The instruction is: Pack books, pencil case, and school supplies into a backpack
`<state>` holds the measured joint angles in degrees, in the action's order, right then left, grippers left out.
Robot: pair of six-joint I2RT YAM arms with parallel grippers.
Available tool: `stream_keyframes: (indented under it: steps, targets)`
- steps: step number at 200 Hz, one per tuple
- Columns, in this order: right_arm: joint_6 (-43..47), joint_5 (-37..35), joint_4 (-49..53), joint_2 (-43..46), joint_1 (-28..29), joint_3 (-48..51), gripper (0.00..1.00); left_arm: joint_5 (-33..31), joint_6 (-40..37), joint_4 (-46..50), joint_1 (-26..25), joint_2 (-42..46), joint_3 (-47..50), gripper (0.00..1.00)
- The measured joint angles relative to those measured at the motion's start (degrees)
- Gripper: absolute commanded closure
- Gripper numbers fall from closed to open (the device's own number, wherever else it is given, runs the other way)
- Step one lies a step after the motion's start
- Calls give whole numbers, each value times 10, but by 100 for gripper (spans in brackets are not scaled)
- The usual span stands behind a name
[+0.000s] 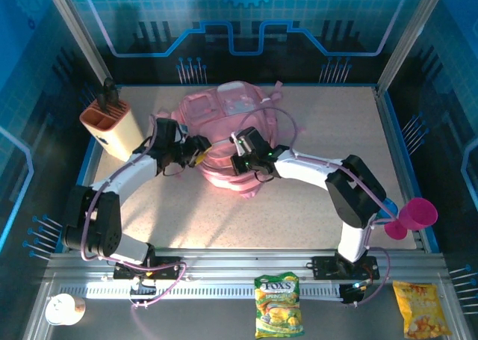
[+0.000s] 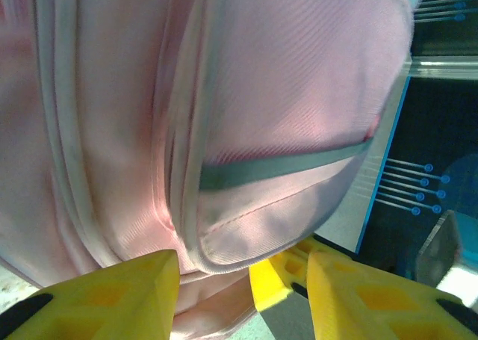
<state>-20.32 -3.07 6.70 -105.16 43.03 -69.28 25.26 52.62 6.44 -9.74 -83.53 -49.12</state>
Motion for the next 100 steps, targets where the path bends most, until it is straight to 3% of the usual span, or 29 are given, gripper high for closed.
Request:
stream_keyframes:
  steps: [44, 100]
  targets:
    - [-2, 34, -18, -17, 14, -17, 100, 0, 49, -58, 0, -10, 36, 57]
    - [-4, 15, -23, -15, 14, -6, 100, -12, 76, -83, 0, -46, 35, 91]
